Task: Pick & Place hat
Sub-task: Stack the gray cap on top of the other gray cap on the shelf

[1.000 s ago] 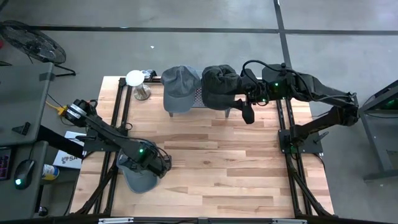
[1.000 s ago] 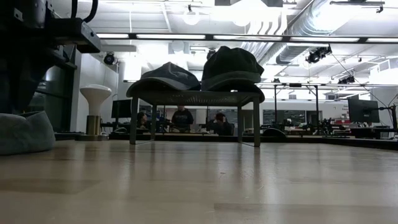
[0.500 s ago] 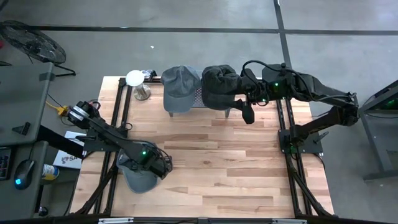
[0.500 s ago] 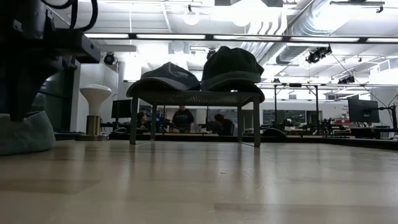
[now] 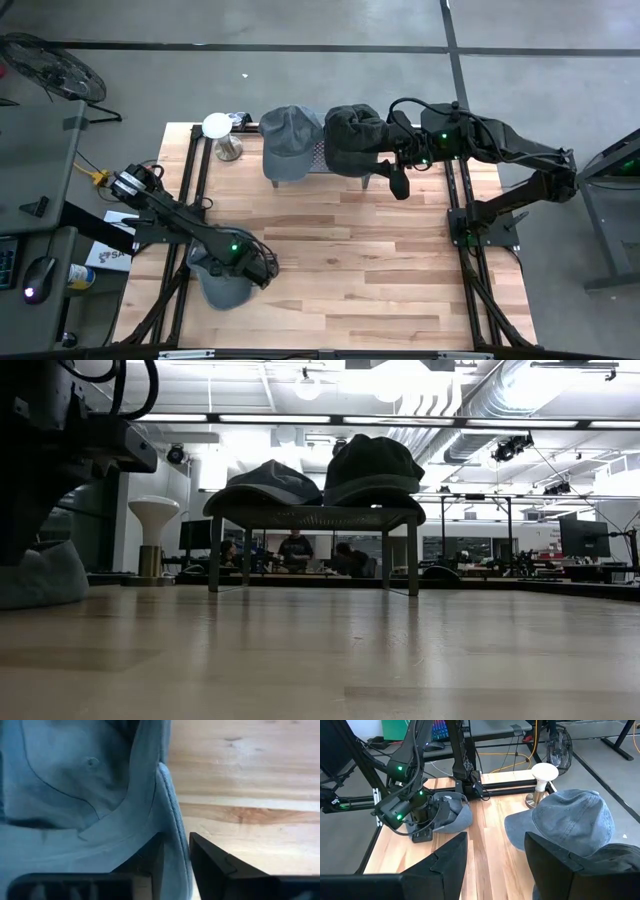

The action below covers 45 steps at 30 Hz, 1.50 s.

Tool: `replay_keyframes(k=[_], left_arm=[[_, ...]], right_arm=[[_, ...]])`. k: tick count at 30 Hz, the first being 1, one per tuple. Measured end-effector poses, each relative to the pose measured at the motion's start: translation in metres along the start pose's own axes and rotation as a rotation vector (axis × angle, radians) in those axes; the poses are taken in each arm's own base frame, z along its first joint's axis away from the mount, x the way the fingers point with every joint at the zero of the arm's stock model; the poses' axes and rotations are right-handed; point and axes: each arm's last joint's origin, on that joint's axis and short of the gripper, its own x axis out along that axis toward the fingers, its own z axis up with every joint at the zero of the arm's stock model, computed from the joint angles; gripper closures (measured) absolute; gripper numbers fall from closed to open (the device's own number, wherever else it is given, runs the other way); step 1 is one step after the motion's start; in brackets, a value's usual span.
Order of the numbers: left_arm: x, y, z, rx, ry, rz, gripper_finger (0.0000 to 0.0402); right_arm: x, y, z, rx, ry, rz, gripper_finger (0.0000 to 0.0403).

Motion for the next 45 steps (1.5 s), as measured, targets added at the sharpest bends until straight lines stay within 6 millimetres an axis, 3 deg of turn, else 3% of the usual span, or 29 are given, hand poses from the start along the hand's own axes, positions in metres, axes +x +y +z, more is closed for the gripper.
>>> replay_keyframes(k=[6, 12, 16, 22, 34, 45], left_arm=[[0.000, -0.001, -0.001, 0.032, 0.012, -0.006, 0.0388], [-0.001, -0.006, -0.005, 0.090, 0.054, -0.063, 0.0395], [-0.012, -0.017, -0.011, 0.178, 0.065, -0.175, 0.0397], [-0.058, -0.038, -0.022, 0.333, -0.010, -0.386, 0.0399], [-0.185, -0.057, -0.027, 0.623, -0.358, -0.816, 0.0400], [-0.253, -0.056, -0.021, 0.734, -0.703, -0.941, 0.0400]], right_arm=[[0.000, 0.000, 0.000, 0.005, 0.004, 0.001, 0.0212], [0.000, 0.000, -0.001, 0.007, 0.006, 0.002, 0.0212], [0.000, 0.001, -0.001, 0.005, 0.016, 0.030, 0.0212], [0.000, 0.001, -0.002, -0.010, 0.018, 0.051, 0.0212], [-0.001, 0.003, -0.003, -0.009, 0.037, 0.096, 0.0212], [-0.004, 0.005, 0.002, -0.051, -0.020, 0.149, 0.0212]])
